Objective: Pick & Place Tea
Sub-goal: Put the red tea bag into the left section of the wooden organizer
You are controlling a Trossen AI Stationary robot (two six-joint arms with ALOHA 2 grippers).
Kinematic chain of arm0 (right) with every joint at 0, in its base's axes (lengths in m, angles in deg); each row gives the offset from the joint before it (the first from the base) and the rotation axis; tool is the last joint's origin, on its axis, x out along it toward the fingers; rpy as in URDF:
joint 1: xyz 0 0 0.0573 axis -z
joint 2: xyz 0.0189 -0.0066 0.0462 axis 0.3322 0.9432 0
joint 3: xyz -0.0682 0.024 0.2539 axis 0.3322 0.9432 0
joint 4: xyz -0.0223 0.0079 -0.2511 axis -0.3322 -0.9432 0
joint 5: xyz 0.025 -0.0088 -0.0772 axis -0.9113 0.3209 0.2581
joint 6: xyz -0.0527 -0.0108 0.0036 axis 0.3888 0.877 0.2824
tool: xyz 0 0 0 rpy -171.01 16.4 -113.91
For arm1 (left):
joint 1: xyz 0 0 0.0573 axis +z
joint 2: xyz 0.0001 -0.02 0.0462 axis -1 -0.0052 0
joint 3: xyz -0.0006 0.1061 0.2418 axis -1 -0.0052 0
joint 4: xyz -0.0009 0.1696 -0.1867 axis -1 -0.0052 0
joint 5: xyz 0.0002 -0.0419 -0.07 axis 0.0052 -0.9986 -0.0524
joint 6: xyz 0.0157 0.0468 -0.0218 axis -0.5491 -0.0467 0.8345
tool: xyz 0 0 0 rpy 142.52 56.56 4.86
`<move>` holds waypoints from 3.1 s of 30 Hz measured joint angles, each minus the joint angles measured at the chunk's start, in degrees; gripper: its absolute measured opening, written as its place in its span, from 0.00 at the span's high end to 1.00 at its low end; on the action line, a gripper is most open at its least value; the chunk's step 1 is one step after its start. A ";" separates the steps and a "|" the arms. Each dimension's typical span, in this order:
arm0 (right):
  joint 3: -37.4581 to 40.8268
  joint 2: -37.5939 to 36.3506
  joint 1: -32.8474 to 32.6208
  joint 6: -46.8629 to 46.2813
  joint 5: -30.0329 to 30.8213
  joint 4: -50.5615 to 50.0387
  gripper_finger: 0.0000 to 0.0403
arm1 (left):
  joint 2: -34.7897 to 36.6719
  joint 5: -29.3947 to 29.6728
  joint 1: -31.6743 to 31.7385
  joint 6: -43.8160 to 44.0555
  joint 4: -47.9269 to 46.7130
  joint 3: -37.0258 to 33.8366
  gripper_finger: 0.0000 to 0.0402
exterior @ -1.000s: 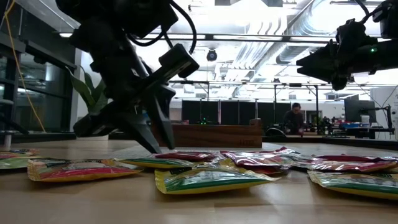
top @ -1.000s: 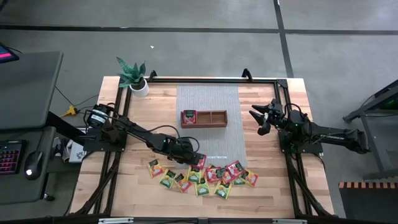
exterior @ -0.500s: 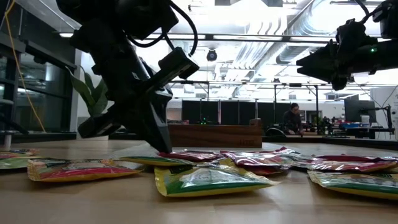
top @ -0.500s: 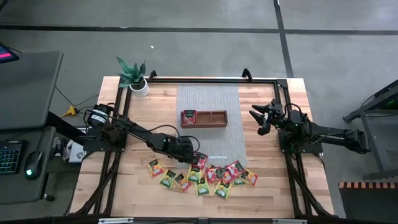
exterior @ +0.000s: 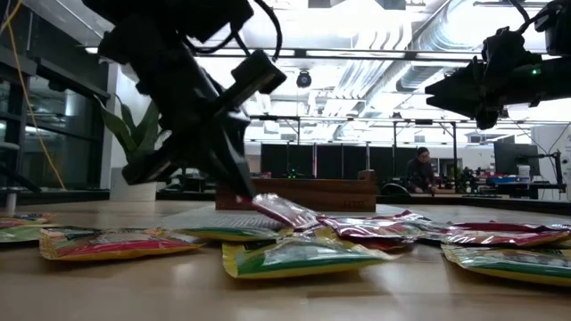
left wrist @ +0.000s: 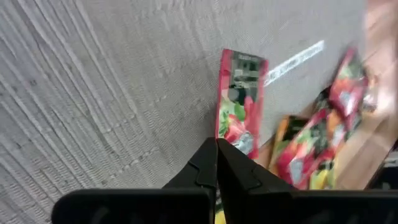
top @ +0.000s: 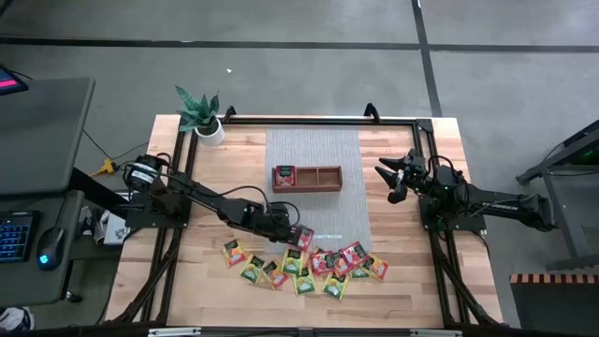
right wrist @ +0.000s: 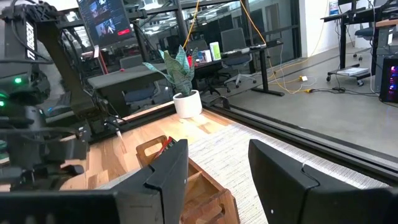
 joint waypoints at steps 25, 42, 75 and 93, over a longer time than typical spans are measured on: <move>0.00 0.00 -0.02 -0.02 -0.02 0.00 0.59 | 2.85 4.19 1.93 -3.76 -7.88 4.03 0.98; 0.00 0.00 0.00 0.00 -0.02 -0.09 0.59 | -10.08 -8.56 5.29 -14.79 -21.07 25.22 0.35; 0.00 -0.04 -0.01 0.00 -0.01 0.00 0.59 | -13.04 -4.30 5.66 -13.74 -47.12 37.79 0.31; 0.00 -0.02 -0.02 0.00 0.00 -0.33 0.59 | -25.36 -4.34 5.64 -14.44 -56.95 53.25 0.31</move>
